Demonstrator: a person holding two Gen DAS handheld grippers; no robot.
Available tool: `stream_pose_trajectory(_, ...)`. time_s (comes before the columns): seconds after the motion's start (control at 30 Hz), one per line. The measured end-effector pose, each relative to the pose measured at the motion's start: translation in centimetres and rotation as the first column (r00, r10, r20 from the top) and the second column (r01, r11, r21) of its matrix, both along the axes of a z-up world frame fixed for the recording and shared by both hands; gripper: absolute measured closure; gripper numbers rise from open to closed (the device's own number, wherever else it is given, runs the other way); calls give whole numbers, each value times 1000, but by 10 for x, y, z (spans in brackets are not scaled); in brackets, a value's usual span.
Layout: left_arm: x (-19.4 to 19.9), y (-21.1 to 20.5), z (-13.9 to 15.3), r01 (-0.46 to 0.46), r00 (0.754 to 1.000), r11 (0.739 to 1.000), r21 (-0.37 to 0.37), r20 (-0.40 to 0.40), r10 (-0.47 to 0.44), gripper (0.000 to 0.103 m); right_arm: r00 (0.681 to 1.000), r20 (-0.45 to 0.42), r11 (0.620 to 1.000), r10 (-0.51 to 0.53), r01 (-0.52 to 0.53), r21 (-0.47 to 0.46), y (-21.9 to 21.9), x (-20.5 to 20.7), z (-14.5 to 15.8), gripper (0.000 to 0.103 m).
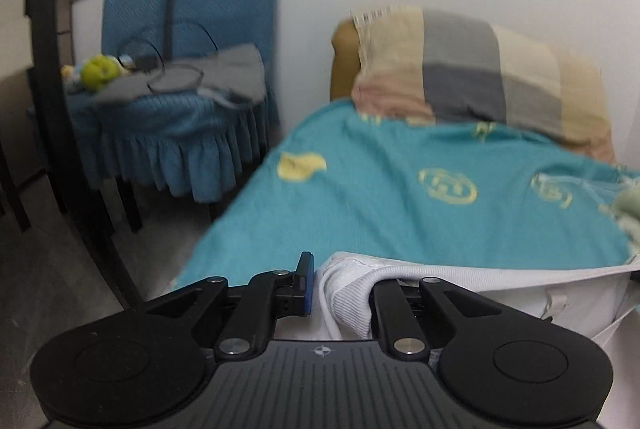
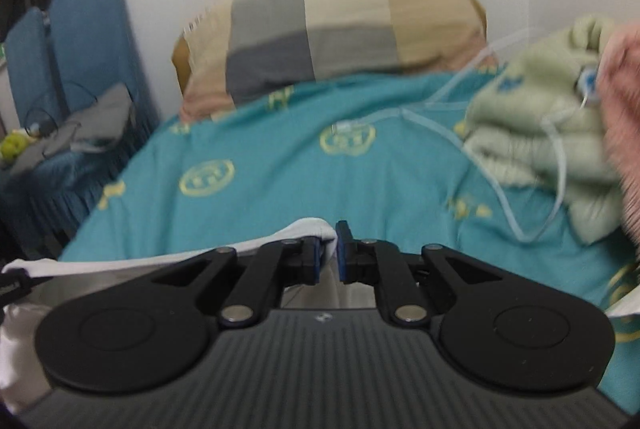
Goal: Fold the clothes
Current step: 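Lift the T-shirt high with both grippers and shake it out, then lay the T-shirt flat on the bed and open both grippers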
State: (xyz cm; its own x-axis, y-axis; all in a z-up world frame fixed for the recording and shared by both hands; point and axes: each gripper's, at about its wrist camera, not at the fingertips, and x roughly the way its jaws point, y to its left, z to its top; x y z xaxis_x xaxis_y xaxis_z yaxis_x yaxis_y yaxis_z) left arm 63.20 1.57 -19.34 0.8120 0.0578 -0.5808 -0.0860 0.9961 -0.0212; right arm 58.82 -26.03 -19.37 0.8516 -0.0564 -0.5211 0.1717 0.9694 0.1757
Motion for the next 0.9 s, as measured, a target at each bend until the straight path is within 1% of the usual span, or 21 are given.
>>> stream_pose_trajectory(0.03,2,0,-3,1,1000,1000,1,-15,-1,88,1000,-12,1000,2,-2,10,-1,2,-4,89)
stream_pose_trajectory(0.07,5,0,-5,1,1000,1000,2,-29,-1,86,1000,-27,1000,4,-3,23,-5,4,-4,84)
stream_pose_trajectory(0.1,6,0,-5,3,999,1000,0,-40,-3,84,999,-47,999,6,-4,43,-8,5,-5,74)
stream_pose_trajectory(0.13,7,0,-4,6,999,1000,-3,-49,-6,74,998,-69,998,10,-5,65,-11,7,-7,60)
stream_pose_trajectory(0.17,5,1,-2,12,998,1000,-12,-57,-13,57,995,-97,995,21,-12,97,-13,9,-8,52)
stream_pose_trajectory(0.2,3,3,1,19,998,1000,-21,-65,-20,48,992,-118,992,37,-23,123,-15,9,-8,38)
stream_pose_trajectory(0.23,1,6,3,25,997,999,-29,-74,-27,32,991,-126,991,54,-38,128,-14,8,-5,31)
stream_pose_trajectory(0.27,-6,7,10,38,996,999,-32,-79,-40,22,989,-133,990,71,-53,132,-14,6,-3,27)
stream_pose_trajectory(0.3,-14,8,18,52,995,998,-33,-83,-55,19,986,-139,988,88,-69,137,-13,4,0,22)
stream_pose_trajectory(0.37,-32,9,33,81,992,996,-37,-92,-84,9,982,-147,984,118,-95,149,-10,-6,10,22)
stream_pose_trajectory(0.47,-61,16,55,101,989,994,-39,-106,-105,6,975,-174,981,134,-106,165,-6,-27,27,22)
stream_pose_trajectory(0.6,-122,32,85,119,987,989,-84,-95,-127,6,985,-119,975,127,-101,199,-11,-87,55,22)
stream_pose_trajectory(0.63,-142,33,94,122,988,989,-84,-80,-129,6,987,-108,973,115,-90,214,-15,-106,60,22)
stream_pose_trajectory(0.73,-211,32,118,143,990,989,-34,15,-143,6,994,-66,969,82,-64,240,-25,-165,72,23)
stream_pose_trajectory(0.77,-232,30,125,149,989,989,-23,32,-148,6,996,-52,968,71,-56,246,-28,-186,75,23)
stream_pose_trajectory(0.87,-296,29,142,168,985,984,-50,54,-165,6,1000,1,962,17,-17,273,-38,-245,81,23)
stream_pose_trajectory(0.9,-317,28,148,170,984,984,-62,59,-166,6,1000,14,958,-1,-3,288,-41,-262,81,25)
